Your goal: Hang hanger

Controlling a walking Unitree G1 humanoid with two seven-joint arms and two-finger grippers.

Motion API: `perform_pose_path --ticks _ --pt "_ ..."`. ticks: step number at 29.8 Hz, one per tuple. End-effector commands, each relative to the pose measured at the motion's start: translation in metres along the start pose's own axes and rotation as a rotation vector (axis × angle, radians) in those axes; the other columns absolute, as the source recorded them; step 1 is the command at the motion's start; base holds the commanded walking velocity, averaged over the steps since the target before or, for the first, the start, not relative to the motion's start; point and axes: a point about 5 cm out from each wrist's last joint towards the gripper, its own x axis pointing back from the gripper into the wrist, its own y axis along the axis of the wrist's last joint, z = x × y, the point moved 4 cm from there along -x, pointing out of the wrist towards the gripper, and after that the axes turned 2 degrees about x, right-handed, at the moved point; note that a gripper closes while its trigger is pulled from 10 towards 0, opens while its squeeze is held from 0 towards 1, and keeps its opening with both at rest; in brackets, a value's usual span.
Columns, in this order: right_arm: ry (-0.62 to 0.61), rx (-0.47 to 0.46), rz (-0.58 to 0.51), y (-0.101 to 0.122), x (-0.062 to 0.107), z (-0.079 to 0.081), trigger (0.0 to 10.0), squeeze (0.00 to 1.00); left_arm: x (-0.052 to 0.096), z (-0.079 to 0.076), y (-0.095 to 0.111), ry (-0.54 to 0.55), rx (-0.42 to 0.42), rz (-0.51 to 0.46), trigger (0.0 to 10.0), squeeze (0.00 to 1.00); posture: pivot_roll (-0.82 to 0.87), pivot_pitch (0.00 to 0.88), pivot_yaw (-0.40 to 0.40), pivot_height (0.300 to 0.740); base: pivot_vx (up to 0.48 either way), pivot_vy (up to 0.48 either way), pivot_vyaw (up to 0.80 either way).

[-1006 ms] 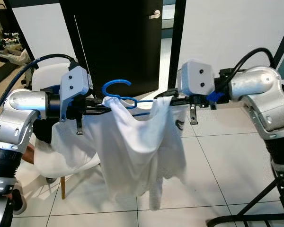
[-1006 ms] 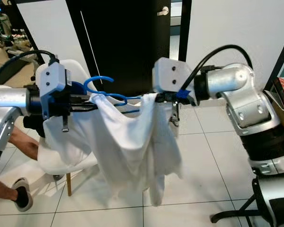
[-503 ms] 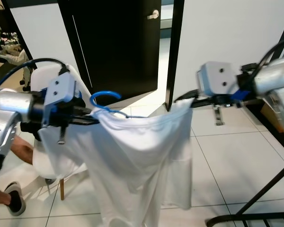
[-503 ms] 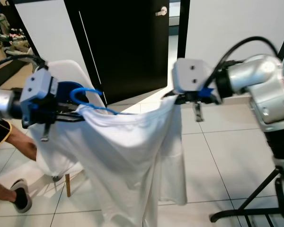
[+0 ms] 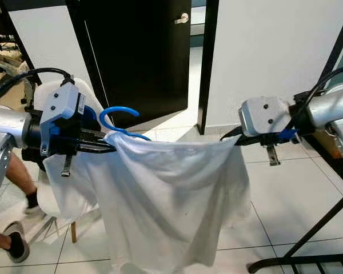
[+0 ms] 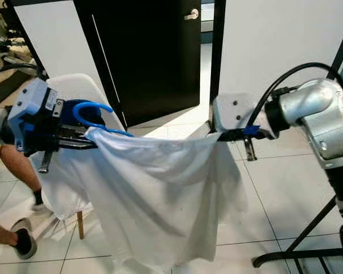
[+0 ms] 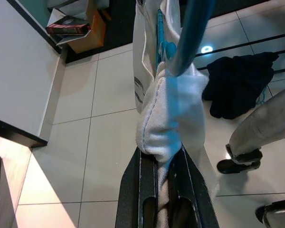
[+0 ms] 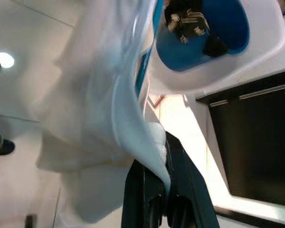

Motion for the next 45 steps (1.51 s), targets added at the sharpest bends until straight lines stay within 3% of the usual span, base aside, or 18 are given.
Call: perform_pose_path --ticks 1,14,22,27,35,39,45 --pt "0.049 0.030 -0.074 0.018 -0.003 0.002 0.0 0.00 -0.003 -0.005 -0.005 -0.026 0.024 -0.003 10.0 0.00 -0.10 0.000 0.041 0.740 0.000 0.000 0.00" --pt "0.130 0.096 -0.170 0.047 -0.001 0.005 0.0 0.00 -0.009 -0.006 -0.009 -0.031 0.023 0.008 10.0 0.00 -0.10 0.000 0.040 0.740 0.000 0.000 0.00" --pt "0.129 0.105 -0.173 0.049 -0.003 0.004 0.0 0.00 -0.013 -0.010 -0.006 -0.051 0.033 -0.012 10.0 0.00 -0.10 0.000 0.040 0.740 0.000 0.000 0.00" --pt "0.069 0.140 -0.178 0.053 -0.021 -0.013 0.0 0.00 -0.038 -0.036 0.003 -0.193 0.076 -0.107 10.0 0.00 -0.10 0.000 0.042 0.740 0.000 0.000 0.00" --pt "0.065 0.160 -0.166 0.053 -0.020 -0.021 0.0 0.00 -0.036 -0.052 -0.006 -0.257 0.110 -0.076 10.0 0.00 -0.10 0.000 0.033 0.740 0.000 0.000 0.00" --pt "0.073 0.161 -0.168 0.053 -0.018 -0.022 0.0 0.00 -0.036 -0.053 -0.009 -0.223 0.111 -0.060 10.0 0.00 -0.10 0.000 0.030 0.740 0.000 0.000 0.00" --pt "0.055 0.150 -0.123 0.047 -0.005 -0.029 0.0 0.00 -0.029 -0.028 -0.027 -0.016 0.071 0.034 10.0 0.00 -0.10 0.000 0.028 0.740 0.000 0.000 0.00"
